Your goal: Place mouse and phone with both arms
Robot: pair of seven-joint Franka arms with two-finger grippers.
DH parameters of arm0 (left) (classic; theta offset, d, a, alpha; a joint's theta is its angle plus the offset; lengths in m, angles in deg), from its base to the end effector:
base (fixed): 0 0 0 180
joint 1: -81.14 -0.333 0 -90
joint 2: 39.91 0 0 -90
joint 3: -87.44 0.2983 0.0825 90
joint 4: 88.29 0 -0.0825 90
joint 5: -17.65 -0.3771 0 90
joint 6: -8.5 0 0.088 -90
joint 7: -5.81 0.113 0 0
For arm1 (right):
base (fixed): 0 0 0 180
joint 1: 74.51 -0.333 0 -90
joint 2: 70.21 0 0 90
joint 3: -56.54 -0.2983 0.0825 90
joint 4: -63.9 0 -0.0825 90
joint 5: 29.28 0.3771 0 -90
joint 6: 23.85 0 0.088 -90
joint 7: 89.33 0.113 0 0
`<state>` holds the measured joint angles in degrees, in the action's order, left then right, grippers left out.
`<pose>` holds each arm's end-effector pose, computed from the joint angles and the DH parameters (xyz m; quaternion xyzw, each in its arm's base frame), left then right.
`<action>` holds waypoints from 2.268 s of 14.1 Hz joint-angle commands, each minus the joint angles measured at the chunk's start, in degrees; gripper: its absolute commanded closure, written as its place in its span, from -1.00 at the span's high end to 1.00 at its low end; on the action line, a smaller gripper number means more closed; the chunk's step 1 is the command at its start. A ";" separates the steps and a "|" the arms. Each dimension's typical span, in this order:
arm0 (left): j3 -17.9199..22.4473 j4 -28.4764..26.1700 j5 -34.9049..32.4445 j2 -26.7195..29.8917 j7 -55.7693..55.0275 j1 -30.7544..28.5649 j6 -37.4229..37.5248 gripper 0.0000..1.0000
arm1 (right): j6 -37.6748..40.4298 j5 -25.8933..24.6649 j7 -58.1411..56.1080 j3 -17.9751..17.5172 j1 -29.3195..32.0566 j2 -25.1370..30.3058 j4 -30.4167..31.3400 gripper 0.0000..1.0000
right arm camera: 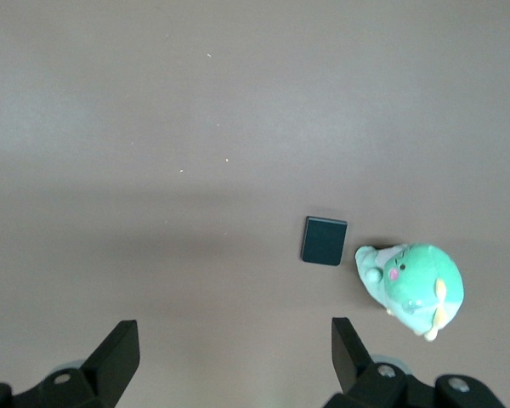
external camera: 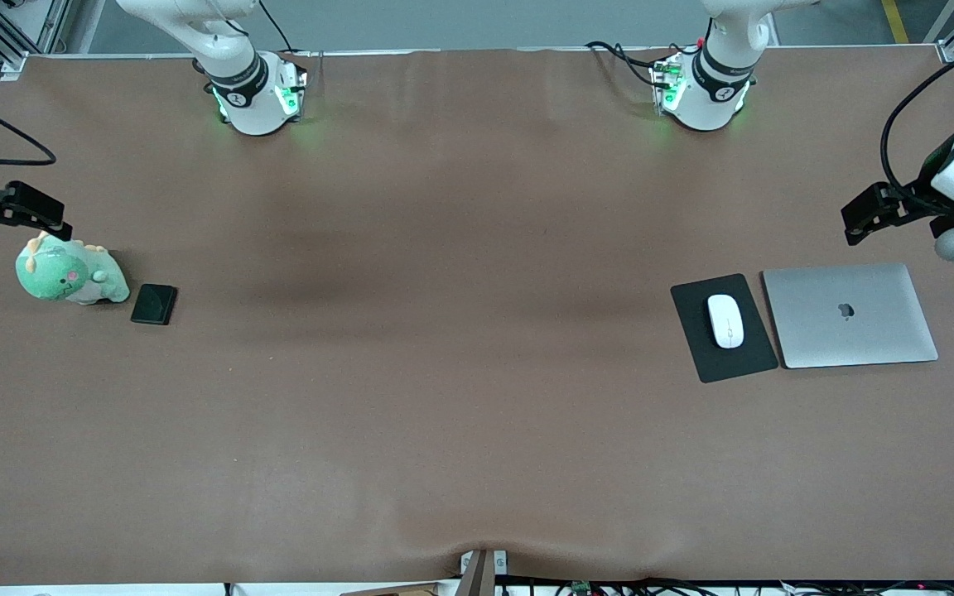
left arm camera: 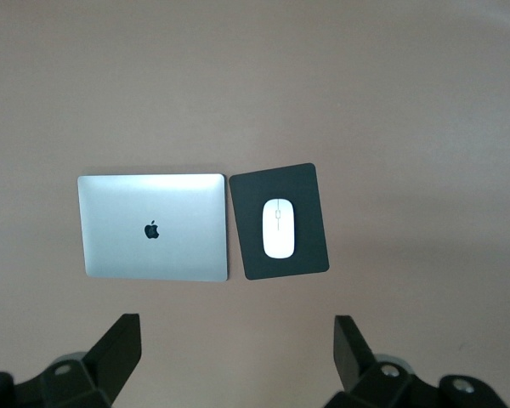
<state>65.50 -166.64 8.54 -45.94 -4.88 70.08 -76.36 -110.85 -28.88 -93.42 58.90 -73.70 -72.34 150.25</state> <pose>0.5629 -0.0757 0.6326 -0.9982 -0.0072 -0.0187 0.0570 0.5526 -0.0293 0.6053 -0.9999 -0.0082 0.0127 0.0035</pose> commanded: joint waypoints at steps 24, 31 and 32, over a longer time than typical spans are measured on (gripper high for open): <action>16.23 -12.27 11.12 12.28 2.52 9.84 0.84 1.00 | 5.44 0.83 1.98 -0.07 -0.11 2.74 -0.48 1.00; 9.55 -12.09 9.01 12.28 2.69 3.86 1.01 1.00 | 6.84 -0.13 1.98 -0.07 0.07 2.74 -1.28 1.00; 9.19 -12.01 9.01 12.19 2.60 3.33 1.01 1.00 | 6.58 0.04 2.15 0.01 0.24 2.57 -1.36 1.00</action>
<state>76.41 -177.60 18.62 -35.32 -2.74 75.42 -75.51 -104.62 -27.87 -91.17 59.06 -73.68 -70.74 148.50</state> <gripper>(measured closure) 0.000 0.000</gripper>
